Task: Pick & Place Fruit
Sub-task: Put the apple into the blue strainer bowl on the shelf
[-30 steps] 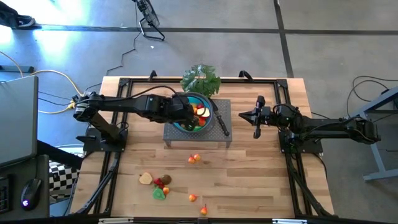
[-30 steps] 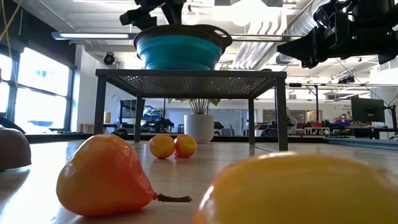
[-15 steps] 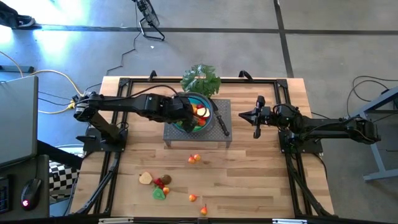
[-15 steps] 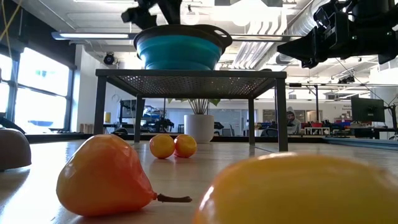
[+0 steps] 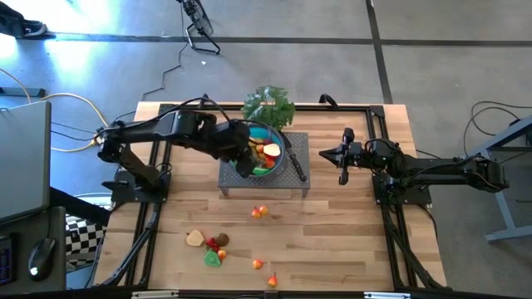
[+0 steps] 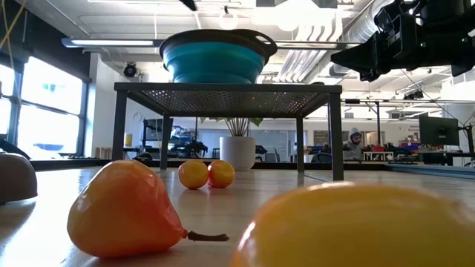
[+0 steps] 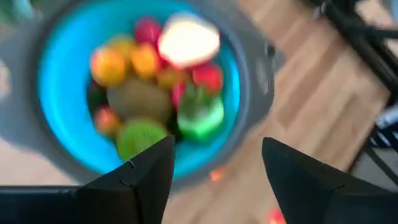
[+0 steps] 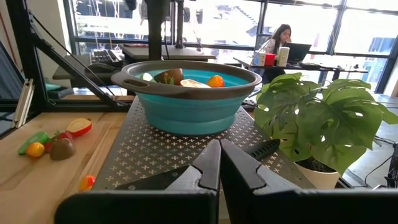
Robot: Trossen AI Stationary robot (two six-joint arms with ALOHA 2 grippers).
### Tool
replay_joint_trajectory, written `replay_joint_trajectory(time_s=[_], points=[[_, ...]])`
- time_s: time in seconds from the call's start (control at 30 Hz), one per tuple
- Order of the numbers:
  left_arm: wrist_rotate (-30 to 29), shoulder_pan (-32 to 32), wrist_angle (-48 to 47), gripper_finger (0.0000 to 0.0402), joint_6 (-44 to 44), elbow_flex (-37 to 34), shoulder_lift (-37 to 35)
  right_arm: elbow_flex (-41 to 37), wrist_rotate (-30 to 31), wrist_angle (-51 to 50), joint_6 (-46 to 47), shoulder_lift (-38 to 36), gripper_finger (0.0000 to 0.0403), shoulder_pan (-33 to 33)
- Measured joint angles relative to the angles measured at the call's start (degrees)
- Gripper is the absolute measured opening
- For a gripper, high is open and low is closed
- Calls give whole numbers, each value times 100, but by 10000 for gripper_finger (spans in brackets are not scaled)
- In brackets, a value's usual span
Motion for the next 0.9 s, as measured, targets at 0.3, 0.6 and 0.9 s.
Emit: replay_joint_trajectory(time_s=[0.3, 0.6, 0.9], points=[[812, -440, -1263, 201, -1585, -212, 21, 0, -2, 0, 3, 0, 2, 0], [499, -1553, -1654, 180, -3562, -213, 14, 0, -2, -4, 3, 0, 2, 0], [-301, -2562, -1636, 170, -5227, -213, 13, 0, -2, -77, 3, 0, 2, 0]])
